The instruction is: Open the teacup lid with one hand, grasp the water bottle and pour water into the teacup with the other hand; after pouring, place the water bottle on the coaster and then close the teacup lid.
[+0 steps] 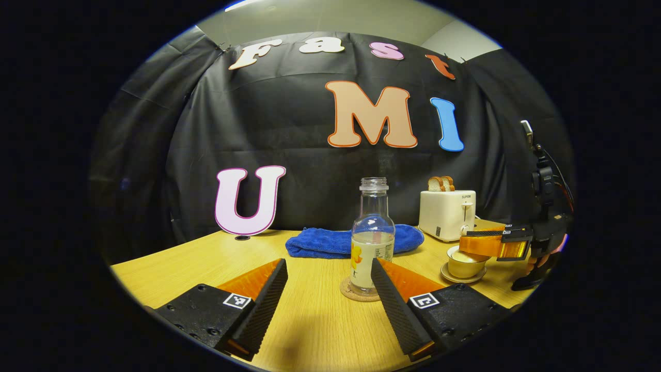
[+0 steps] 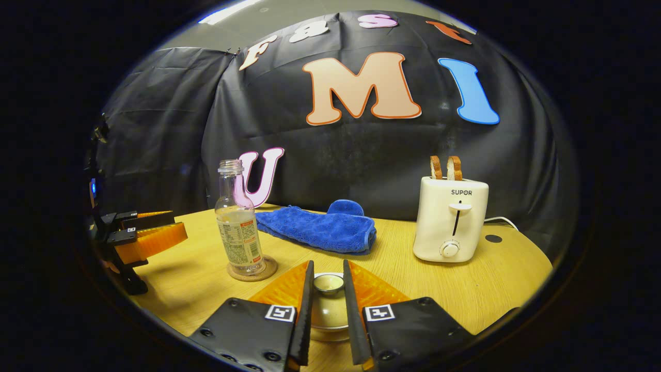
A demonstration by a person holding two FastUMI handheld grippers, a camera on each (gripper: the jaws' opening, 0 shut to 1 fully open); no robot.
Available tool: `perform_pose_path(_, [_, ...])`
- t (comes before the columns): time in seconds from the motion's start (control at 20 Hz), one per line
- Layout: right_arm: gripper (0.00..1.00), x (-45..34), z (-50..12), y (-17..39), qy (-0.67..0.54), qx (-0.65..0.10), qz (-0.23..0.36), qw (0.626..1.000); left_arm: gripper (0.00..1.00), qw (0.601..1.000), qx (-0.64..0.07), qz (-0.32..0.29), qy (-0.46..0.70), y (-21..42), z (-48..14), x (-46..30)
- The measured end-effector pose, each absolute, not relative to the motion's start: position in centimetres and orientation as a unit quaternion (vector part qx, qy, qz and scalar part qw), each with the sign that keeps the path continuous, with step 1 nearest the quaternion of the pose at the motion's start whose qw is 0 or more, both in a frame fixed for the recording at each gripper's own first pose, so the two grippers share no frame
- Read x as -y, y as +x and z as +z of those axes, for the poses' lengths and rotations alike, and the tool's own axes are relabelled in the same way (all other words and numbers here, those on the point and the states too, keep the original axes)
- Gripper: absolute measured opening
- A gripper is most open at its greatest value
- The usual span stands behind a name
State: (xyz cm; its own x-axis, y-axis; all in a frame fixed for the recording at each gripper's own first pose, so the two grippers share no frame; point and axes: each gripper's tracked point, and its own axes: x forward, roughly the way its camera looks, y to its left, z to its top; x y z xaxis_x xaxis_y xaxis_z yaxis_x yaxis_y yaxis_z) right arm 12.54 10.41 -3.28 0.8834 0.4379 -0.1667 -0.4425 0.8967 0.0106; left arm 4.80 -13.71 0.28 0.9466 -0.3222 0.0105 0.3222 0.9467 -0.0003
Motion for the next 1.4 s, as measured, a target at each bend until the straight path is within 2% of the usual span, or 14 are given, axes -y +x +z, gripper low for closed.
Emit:
perform_pose_path(0.05, [0.38, -10.3, -3.4, 12.6, -0.012, -0.084, 0.225, 0.971, 0.95, 0.986, 0.005, -0.164, -0.001, 4.7, 0.3, 13.7])
perform_pose_path(0.1, [0.36, -10.2, -3.5, 12.8, -0.011, -0.086, 0.222, 0.971, 0.95, 0.986, 0.005, -0.165, -0.001, 4.8, 0.2, 13.8])
perform_pose_path(0.4, [0.87, -10.2, -2.9, 11.9, -0.013, -0.070, 0.223, 0.972, 0.95, 0.986, 0.005, -0.165, -0.001, 4.8, 0.3, 13.8])
perform_pose_path(0.45, [0.83, -10.2, -2.7, 11.7, -0.014, -0.067, 0.222, 0.973, 0.95, 0.986, 0.005, -0.165, -0.001, 4.8, 0.3, 13.7])
perform_pose_path(0.85, [0.83, -7.8, -1.0, 8.6, 0.006, -0.014, 0.179, 0.984, 0.95, 0.987, 0.005, -0.161, -0.001, 4.8, 0.3, 13.6])
perform_pose_path(1.15, [0.83, -4.2, -0.6, 6.3, 0.004, -0.004, 0.103, 0.995, 0.95, 0.987, 0.005, -0.160, -0.001, 4.8, 0.4, 13.4])
perform_pose_path(1.3, [0.83, -1.4, -0.4, 5.6, 0.002, 0.000, 0.043, 0.999, 0.95, 0.987, 0.005, -0.160, -0.001, 4.8, 0.3, 13.5])
perform_pose_path(1.35, [0.78, -0.8, -0.4, 5.5, 0.002, 0.000, 0.027, 1.000, 0.95, 0.987, 0.005, -0.158, -0.001, 4.8, 0.3, 13.4])
perform_pose_path(1.4, [0.83, -0.4, -0.4, 5.5, 0.001, 0.000, 0.015, 1.000, 0.95, 0.988, 0.006, -0.153, 0.000, 4.9, 0.3, 13.1])
